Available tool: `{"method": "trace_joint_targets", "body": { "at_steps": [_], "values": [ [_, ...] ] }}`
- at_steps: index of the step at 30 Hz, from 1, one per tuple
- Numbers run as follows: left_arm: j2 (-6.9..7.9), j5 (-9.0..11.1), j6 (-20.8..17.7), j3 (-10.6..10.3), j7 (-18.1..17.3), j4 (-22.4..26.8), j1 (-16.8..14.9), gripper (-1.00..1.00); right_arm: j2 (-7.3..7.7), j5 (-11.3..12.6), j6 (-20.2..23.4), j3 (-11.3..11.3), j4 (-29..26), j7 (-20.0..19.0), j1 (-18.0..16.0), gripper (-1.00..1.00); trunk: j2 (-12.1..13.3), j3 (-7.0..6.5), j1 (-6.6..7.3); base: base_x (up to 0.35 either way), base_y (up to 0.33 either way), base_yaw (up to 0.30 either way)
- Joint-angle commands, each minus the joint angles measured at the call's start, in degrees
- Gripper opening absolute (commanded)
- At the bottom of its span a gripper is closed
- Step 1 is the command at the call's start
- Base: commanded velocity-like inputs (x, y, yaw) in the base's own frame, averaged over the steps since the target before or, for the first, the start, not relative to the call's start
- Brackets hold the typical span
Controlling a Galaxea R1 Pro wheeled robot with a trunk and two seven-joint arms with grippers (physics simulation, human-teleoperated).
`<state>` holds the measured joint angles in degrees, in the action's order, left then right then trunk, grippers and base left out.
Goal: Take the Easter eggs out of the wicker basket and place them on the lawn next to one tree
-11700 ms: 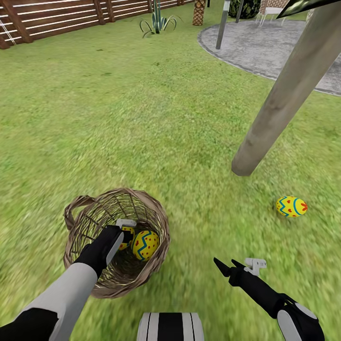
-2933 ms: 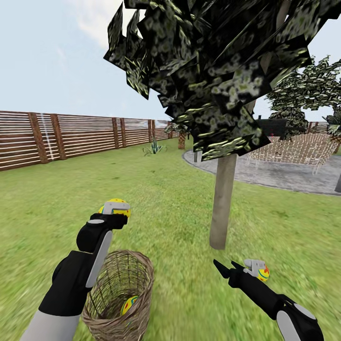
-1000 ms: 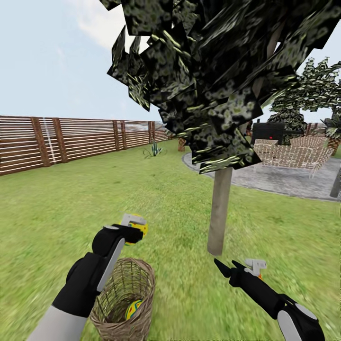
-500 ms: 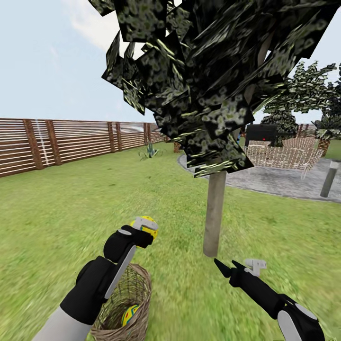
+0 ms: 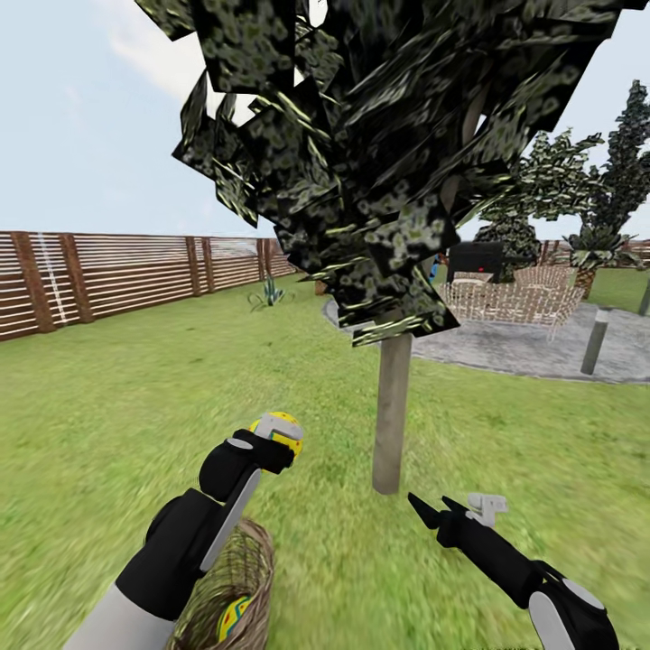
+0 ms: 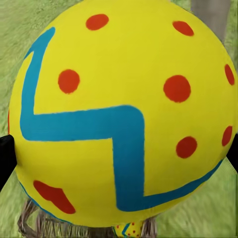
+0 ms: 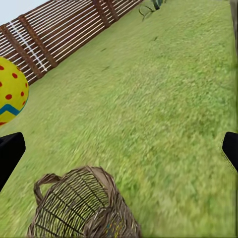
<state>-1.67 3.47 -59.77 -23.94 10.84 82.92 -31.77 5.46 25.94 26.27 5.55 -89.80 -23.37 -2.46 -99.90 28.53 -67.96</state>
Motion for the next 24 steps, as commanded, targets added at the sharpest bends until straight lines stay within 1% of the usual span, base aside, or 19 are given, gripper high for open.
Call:
{"method": "trace_joint_targets", "body": {
  "at_steps": [1,5,12,14,17,21,24],
  "values": [
    [0.0,0.4,-0.23,-0.05,0.42,0.01,-0.03,-1.0,-0.01,0.4,0.46,0.08,-0.03,-0.1,-0.06,1.0,0.38,-0.18,0.23,0.0,0.0,-0.203],
    [0.0,0.4,-0.23,-0.05,0.42,-0.08,-0.04,-1.0,-0.01,0.54,0.42,0.08,-0.03,-0.1,-0.03,1.0,1.98,-1.01,1.11,0.0,0.0,-0.097],
    [-0.06,0.34,-0.23,-0.05,0.4,-0.44,-0.05,-1.0,0.02,0.69,0.4,0.16,0.0,0.06,-0.04,1.0,4.79,-2.27,2.65,0.0,0.0,-0.004],
    [-0.08,0.33,-0.23,-0.05,0.41,-0.46,-0.05,-1.0,0.03,0.69,0.39,0.49,0.04,0.03,-0.05,1.0,5.59,-2.63,3.09,0.0,0.0,0.0],
    [-0.09,0.33,-0.23,-0.05,0.41,-0.46,-0.05,-1.0,0.0,0.69,0.4,1.03,0.05,-0.06,-0.03,1.0,5.59,-2.63,3.09,0.0,0.0,0.0],
    [-0.1,0.32,-0.23,-0.08,0.47,-0.4,-0.05,-1.0,-0.01,0.69,0.4,1.19,0.06,-0.11,-0.05,1.0,5.59,-2.63,3.09,0.0,-0.003,0.0],
    [-0.11,0.31,-0.23,-0.35,0.5,-0.42,-0.05,-1.0,-0.01,0.69,0.39,1.22,0.1,-0.16,-0.04,1.0,5.59,-2.63,3.09,0.0,-0.163,0.0]
  ]
}}
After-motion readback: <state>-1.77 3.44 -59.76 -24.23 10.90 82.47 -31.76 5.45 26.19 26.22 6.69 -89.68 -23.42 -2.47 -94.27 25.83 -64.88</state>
